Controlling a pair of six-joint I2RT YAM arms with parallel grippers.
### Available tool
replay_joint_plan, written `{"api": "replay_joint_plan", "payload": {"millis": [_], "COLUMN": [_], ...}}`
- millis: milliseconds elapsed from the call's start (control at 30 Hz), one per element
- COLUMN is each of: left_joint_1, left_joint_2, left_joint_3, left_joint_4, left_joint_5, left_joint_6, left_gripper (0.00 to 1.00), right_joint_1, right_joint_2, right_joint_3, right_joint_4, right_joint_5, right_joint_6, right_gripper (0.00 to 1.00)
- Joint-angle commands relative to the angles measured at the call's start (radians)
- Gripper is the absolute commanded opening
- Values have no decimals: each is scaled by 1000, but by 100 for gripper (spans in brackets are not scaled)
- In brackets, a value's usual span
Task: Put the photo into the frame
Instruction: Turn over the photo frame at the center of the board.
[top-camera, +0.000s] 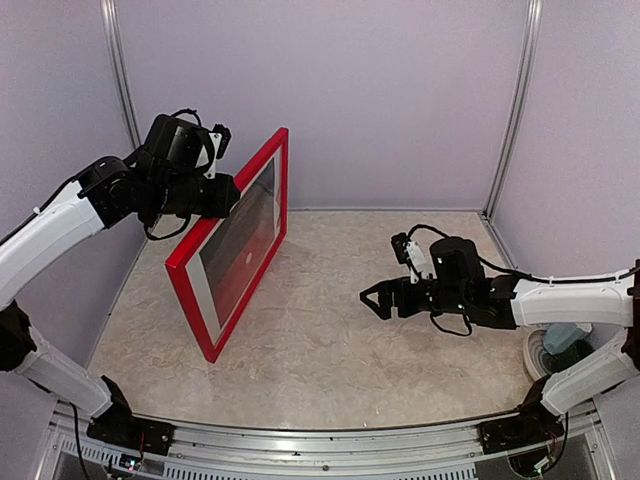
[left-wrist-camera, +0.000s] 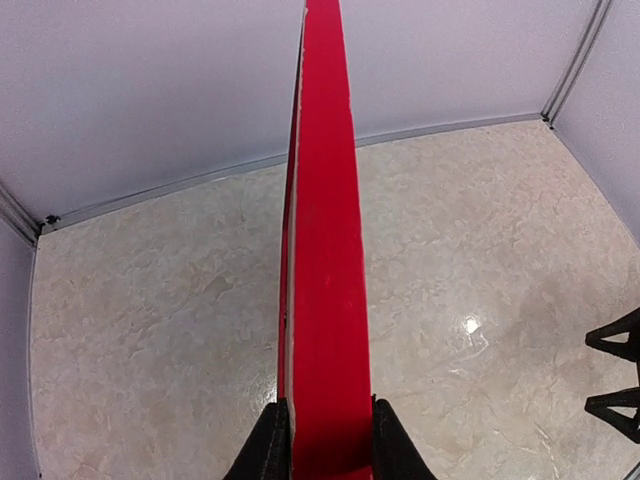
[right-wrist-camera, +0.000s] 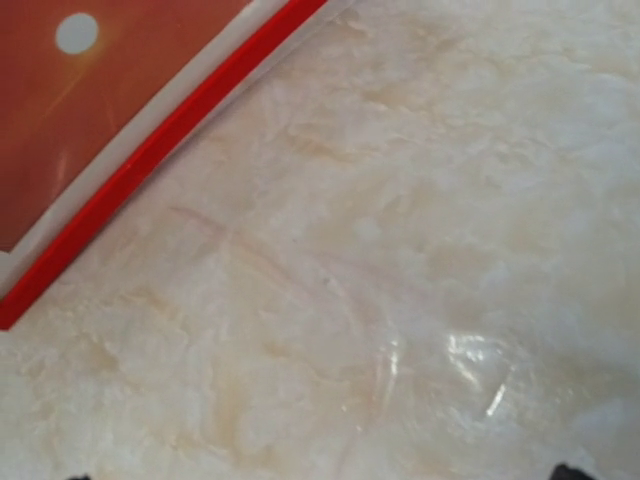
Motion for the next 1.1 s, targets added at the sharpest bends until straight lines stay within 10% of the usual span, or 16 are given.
{"api": "replay_joint_plan", "payload": {"millis": [0, 1067], "left_joint_1": [77, 368], "left_joint_2": [-3, -83], "left_joint_3": [54, -193], "left_joint_4": [83, 257], "left_joint_5": [121, 523], "left_joint_6": [-109, -218], "left_gripper": [0, 0], "right_joint_1": [-6, -10], "right_joint_2": [30, 640], "right_joint_3": [29, 319], "right_joint_4": [63, 173], "right_joint_5": [-33, -266], "right_joint_6": [19, 206], "right_gripper": [99, 99]}}
